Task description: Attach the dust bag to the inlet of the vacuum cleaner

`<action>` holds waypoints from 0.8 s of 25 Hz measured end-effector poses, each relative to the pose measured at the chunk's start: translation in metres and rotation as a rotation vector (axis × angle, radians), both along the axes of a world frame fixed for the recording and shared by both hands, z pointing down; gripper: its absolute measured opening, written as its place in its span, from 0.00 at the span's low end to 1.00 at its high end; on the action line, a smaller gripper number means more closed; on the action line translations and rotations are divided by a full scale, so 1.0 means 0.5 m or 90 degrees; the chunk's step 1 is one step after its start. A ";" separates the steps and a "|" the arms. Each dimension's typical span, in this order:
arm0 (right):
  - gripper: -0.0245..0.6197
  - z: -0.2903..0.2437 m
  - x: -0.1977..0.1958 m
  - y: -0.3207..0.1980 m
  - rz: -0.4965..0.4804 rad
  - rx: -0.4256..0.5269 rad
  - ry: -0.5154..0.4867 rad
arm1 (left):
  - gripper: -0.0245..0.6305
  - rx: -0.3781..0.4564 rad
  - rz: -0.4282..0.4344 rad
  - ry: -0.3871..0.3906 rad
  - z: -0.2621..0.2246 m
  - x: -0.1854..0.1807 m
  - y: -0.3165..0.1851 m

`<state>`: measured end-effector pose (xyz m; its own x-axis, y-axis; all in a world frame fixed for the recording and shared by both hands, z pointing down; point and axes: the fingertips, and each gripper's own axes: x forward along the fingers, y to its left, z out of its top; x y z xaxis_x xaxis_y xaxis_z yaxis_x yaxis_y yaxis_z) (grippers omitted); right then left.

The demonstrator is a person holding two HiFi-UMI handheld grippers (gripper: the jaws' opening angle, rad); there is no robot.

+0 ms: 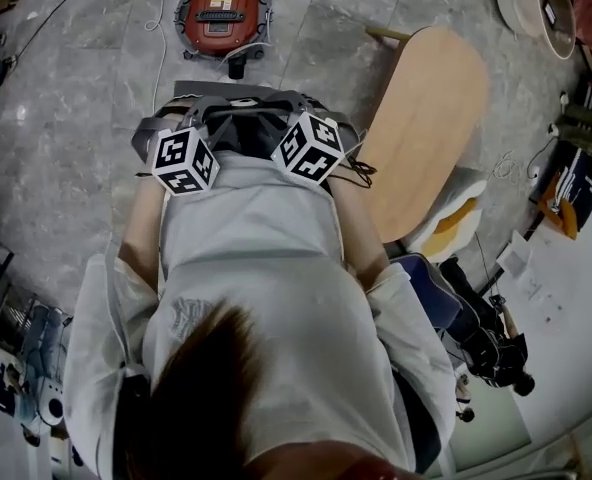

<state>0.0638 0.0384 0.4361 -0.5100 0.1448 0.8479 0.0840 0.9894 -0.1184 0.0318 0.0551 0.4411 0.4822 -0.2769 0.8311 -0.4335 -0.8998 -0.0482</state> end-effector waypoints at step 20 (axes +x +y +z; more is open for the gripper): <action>0.13 0.429 -0.011 -0.007 0.022 -0.068 0.102 | 0.10 -0.125 -0.117 0.037 0.445 -0.011 0.006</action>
